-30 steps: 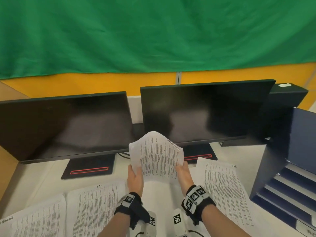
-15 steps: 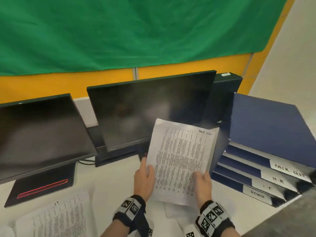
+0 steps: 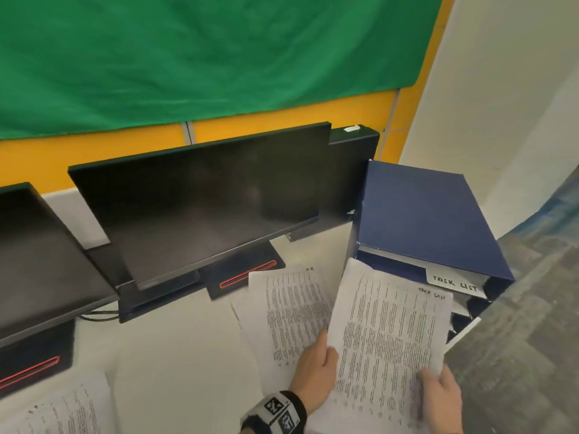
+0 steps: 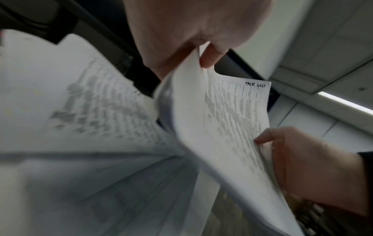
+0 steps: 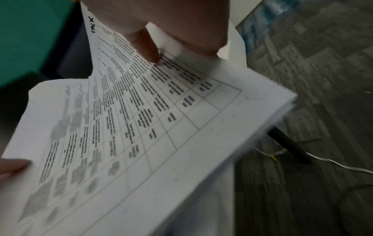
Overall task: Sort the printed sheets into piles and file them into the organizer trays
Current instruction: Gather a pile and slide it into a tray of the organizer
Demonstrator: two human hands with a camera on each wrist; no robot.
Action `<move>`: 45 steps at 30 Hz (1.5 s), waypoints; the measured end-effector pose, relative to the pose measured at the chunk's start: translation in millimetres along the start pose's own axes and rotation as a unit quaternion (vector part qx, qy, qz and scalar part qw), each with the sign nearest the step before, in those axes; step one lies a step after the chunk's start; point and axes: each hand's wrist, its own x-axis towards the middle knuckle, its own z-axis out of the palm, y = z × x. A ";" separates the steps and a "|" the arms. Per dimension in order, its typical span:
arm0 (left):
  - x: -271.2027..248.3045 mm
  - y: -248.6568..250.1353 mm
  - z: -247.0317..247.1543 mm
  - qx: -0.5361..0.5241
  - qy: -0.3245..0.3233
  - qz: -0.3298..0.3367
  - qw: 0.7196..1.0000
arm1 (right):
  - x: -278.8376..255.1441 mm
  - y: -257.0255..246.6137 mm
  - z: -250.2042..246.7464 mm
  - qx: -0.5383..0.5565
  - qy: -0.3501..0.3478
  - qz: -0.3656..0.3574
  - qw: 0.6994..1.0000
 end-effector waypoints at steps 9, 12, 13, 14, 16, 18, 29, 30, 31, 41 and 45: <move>3.2 36.9 24.8 -0.034 -0.051 0.033 0.998 | 3.2 0.0 -45.1 0.073 0.035 -0.028 0.996; 6.4 54.0 25.3 -0.058 -0.060 0.019 0.996 | 8.2 -4.3 -52.1 0.066 0.033 -0.022 0.997; 12.4 59.7 23.7 -0.062 -0.056 0.013 0.996 | 10.7 -11.3 -54.3 0.064 0.024 -0.023 0.997; 19.1 67.4 20.7 -0.067 -0.050 0.006 0.996 | 16.5 -17.2 -55.9 0.065 0.012 -0.027 0.997; 32.8 81.4 15.8 -0.071 -0.046 -0.003 0.996 | 29.4 -31.2 -58.6 0.063 0.009 -0.039 0.997; 40.8 91.3 12.6 -0.094 -0.050 -0.013 0.994 | 44.1 -45.9 -60.4 0.056 -0.005 -0.035 0.998; 56.0 108.9 3.1 -0.174 -0.040 -0.052 0.983 | 36.4 -101.8 -85.6 0.342 -0.188 0.095 0.916; 62.6 113.5 5.2 -0.172 -0.029 -0.051 0.983 | 28.2 -95.1 -84.7 0.344 -0.226 0.110 0.905; 68.9 117.4 8.2 -0.169 -0.023 -0.051 0.984 | 17.7 -90.1 -82.1 0.319 -0.271 0.096 0.903; 83.5 108.7 -1.7 -0.192 0.035 -0.090 0.977 | 49.7 -141.3 -16.9 0.384 -0.293 0.148 0.863; 75.7 67.5 -31.8 -0.156 0.139 -0.115 0.971 | 78.6 -160.0 -0.5 0.458 -0.271 0.114 0.839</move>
